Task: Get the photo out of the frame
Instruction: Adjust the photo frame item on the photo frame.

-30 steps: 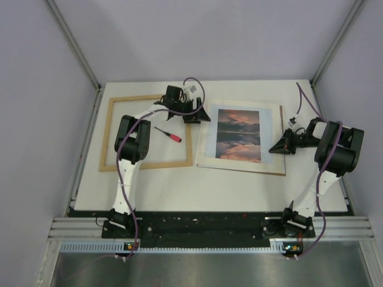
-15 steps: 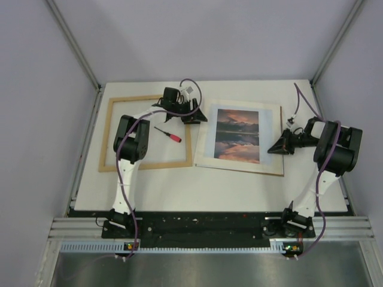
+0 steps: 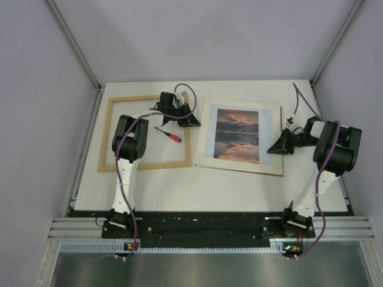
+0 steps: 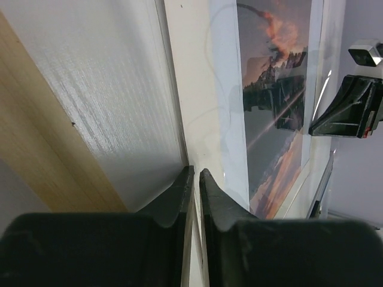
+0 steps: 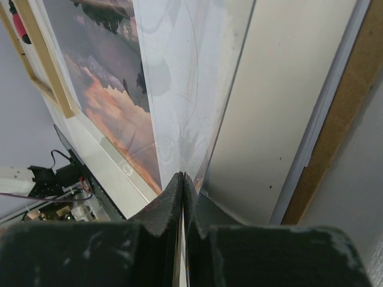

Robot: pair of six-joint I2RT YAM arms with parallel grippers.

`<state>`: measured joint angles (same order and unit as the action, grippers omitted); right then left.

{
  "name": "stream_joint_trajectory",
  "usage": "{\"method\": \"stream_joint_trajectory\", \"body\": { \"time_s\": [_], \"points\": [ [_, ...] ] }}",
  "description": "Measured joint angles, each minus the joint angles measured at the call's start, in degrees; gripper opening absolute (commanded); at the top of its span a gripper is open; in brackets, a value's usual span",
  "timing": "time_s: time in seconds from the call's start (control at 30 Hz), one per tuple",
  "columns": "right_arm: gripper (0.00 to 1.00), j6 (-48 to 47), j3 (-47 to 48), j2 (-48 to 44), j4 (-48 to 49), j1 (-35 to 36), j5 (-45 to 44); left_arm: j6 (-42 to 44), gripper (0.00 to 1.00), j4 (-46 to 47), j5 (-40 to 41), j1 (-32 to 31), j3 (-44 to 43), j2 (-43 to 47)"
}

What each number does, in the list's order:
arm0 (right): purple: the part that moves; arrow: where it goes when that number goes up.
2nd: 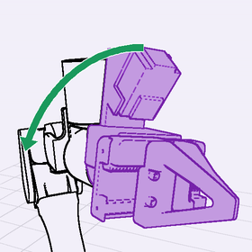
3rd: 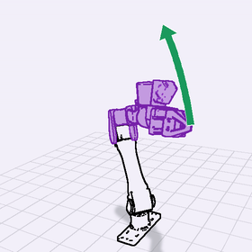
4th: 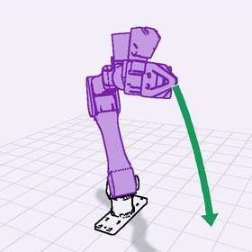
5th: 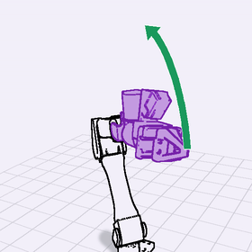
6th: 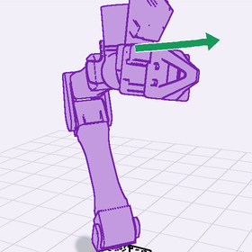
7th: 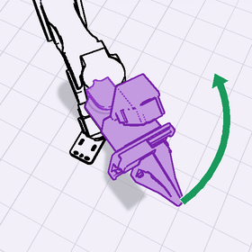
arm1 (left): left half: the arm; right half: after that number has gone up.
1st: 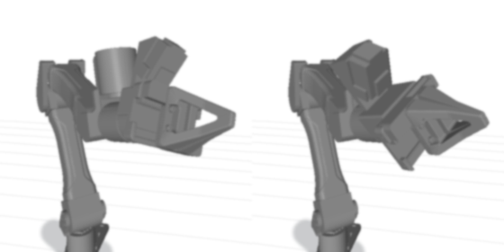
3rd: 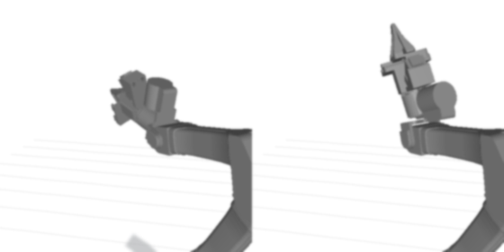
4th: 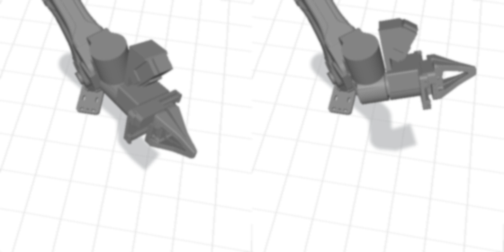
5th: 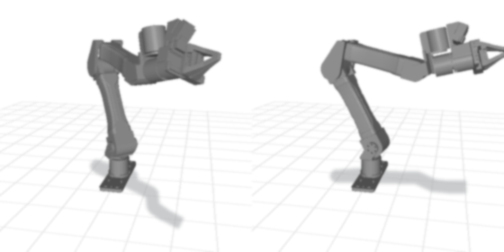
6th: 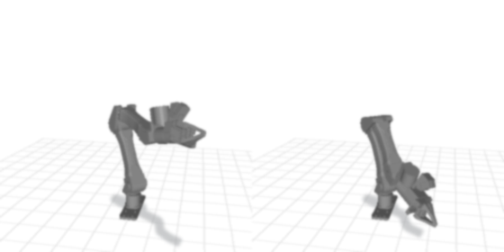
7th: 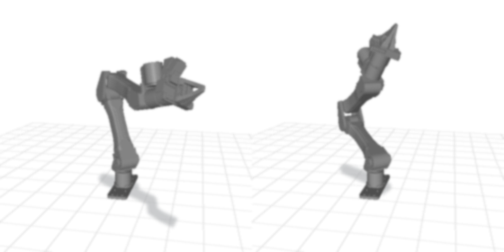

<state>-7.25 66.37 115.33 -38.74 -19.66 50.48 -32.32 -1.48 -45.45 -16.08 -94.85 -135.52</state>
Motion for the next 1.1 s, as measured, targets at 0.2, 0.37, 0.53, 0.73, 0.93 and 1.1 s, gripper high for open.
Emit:
{"method": "stream_joint_trajectory", "body": {
  "time_s": [0.2,0.37,0.53,0.73,0.93,1.1],
  "points": [
    [0.03,0.04,0.09,0.0,-0.13,0.09,-0.22,-4.48,0.11,5.95,-1.62,0.39,2.47,0.0],
    [0.04,0.04,0.09,0.0,-0.17,0.11,-0.24,-10.34,0.11,13.49,-4.39,0.63,4.09,0.0],
    [0.04,0.04,0.11,0.0,-0.2,0.15,-0.26,-14.93,0.12,19.41,-7.85,0.61,4.72,0.0],
    [0.04,0.04,0.13,0.0,-0.24,0.17,-0.26,-17.59,0.27,23.08,-10.25,0.07,5.18,0.0],
    [0.05,0.26,0.13,0.0,-0.24,1.62,-0.17,-17.77,0.34,22.69,-11.89,-2.58,6.25,-0.02],
    [0.05,0.28,0.11,0.0,-0.26,1.79,-0.11,-15.47,0.35,21.42,-12.0,-3.13,6.25,0.0]
  ]
}}
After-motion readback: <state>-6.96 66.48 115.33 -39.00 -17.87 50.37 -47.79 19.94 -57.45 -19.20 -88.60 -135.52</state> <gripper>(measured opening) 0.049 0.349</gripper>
